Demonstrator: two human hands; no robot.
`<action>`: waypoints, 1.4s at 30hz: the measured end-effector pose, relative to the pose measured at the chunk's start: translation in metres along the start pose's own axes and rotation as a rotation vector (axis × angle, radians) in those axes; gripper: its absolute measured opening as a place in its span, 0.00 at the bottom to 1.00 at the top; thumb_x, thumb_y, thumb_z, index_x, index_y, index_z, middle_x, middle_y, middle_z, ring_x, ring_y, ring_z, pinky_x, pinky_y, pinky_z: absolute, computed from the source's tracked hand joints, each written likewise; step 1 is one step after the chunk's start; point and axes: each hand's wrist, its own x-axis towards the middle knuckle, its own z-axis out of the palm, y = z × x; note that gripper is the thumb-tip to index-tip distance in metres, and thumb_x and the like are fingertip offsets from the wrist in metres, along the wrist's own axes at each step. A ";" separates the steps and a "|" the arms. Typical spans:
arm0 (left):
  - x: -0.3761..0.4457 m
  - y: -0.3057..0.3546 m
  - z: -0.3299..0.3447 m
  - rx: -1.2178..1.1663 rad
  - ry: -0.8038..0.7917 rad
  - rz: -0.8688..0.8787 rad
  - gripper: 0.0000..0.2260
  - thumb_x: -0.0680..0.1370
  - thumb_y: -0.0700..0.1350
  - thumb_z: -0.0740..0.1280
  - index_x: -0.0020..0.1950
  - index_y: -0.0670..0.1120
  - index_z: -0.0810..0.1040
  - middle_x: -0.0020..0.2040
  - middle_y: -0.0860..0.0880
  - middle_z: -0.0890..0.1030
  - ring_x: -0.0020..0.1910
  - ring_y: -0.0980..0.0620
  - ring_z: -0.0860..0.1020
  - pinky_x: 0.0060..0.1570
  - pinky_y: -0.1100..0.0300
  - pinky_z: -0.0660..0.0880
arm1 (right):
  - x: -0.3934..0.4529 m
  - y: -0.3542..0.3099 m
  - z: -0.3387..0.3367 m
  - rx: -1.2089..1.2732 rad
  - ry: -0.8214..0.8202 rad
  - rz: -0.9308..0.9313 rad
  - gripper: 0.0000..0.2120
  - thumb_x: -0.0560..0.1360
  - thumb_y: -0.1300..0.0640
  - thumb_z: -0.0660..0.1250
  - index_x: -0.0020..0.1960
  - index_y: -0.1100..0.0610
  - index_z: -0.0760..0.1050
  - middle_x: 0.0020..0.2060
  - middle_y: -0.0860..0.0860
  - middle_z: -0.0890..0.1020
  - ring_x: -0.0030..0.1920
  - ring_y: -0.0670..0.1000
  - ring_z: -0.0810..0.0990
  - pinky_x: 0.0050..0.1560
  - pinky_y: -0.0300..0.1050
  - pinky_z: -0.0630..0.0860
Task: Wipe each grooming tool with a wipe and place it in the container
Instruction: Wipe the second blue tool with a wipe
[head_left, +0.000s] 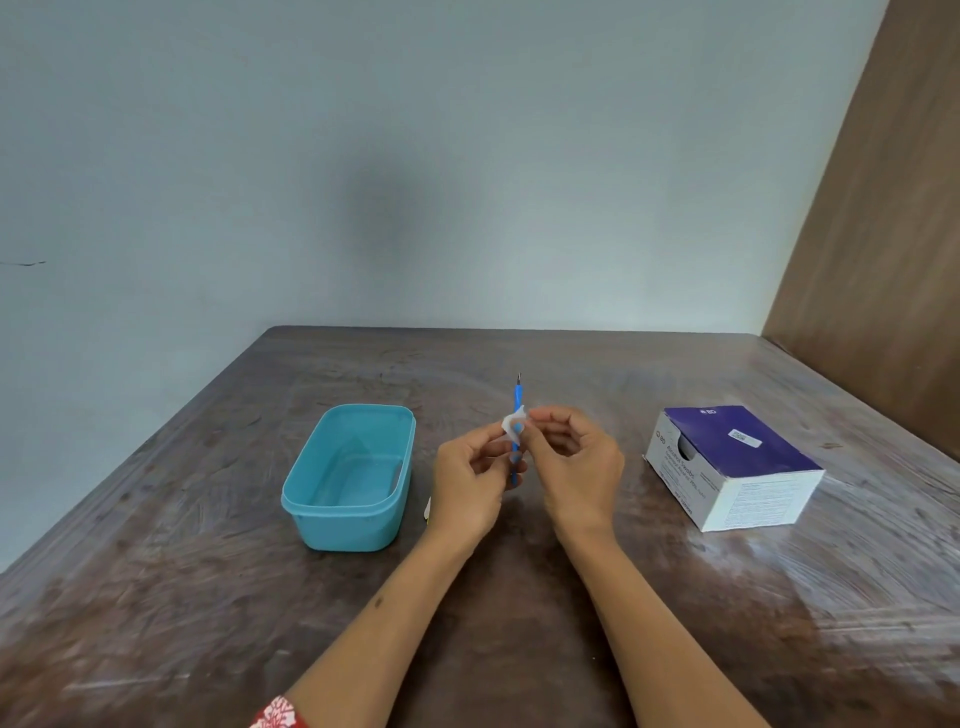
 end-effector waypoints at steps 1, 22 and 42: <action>0.001 0.000 0.000 0.007 0.002 0.000 0.15 0.76 0.32 0.64 0.59 0.46 0.79 0.45 0.46 0.84 0.44 0.50 0.83 0.45 0.57 0.81 | 0.000 0.000 0.000 0.006 -0.009 0.011 0.06 0.69 0.65 0.74 0.42 0.57 0.80 0.34 0.47 0.83 0.32 0.40 0.81 0.33 0.30 0.75; -0.006 0.003 0.004 0.156 -0.067 0.011 0.11 0.75 0.32 0.65 0.55 0.41 0.81 0.43 0.48 0.84 0.39 0.58 0.83 0.42 0.64 0.80 | 0.000 -0.003 -0.003 -0.030 0.127 0.000 0.16 0.65 0.61 0.74 0.42 0.47 0.69 0.31 0.47 0.82 0.36 0.47 0.82 0.44 0.53 0.81; -0.001 0.003 0.000 0.137 -0.021 -0.017 0.11 0.75 0.32 0.64 0.53 0.42 0.81 0.44 0.44 0.84 0.42 0.50 0.84 0.44 0.56 0.81 | -0.002 0.001 0.000 -0.022 -0.108 0.110 0.03 0.73 0.57 0.70 0.46 0.52 0.81 0.35 0.52 0.83 0.29 0.44 0.79 0.29 0.37 0.76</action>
